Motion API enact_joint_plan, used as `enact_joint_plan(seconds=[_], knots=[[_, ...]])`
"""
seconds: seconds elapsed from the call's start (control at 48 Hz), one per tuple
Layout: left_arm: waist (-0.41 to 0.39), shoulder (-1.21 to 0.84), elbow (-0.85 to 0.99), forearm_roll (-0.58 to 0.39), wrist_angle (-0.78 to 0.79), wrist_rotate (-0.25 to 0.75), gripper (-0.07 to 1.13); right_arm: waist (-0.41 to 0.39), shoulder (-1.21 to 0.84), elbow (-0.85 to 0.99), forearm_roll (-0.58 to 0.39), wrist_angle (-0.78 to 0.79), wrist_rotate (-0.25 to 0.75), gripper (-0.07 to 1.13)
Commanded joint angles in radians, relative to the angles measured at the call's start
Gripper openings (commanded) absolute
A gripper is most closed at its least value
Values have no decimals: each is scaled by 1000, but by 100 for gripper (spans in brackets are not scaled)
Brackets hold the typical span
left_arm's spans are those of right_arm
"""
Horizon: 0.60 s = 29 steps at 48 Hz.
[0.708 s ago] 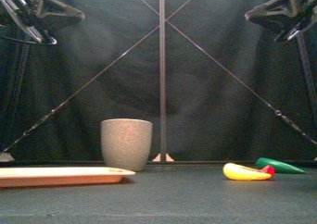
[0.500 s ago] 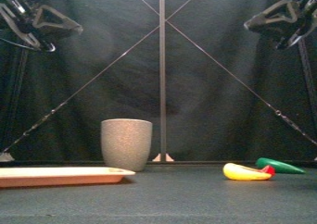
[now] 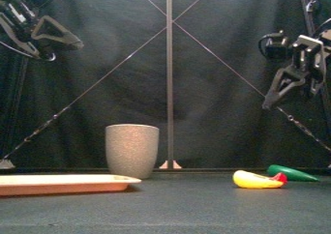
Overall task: Pick the green pepper then place it on the pink plate
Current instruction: Pick the green pepper
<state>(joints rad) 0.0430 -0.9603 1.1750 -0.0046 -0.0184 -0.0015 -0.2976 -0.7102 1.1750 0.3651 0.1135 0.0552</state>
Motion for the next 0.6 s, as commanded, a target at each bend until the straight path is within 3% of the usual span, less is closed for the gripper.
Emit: enact_joint_plan(seconds=[0.021,0.104,0.167,0.604], knots=[[8,6,-26,-2,-2,3,9,-37,28,3,40,5,-2,81],[8,6,-26,-2,-3,3,9,-51,48,12,60,8,-2,96],[8,6,-25,-2,-3,3,9,-58,64,20,63,12,-2,102],[8,6,-23,-2,-3,2,9,-150,236,15,67,6,-2,101]])
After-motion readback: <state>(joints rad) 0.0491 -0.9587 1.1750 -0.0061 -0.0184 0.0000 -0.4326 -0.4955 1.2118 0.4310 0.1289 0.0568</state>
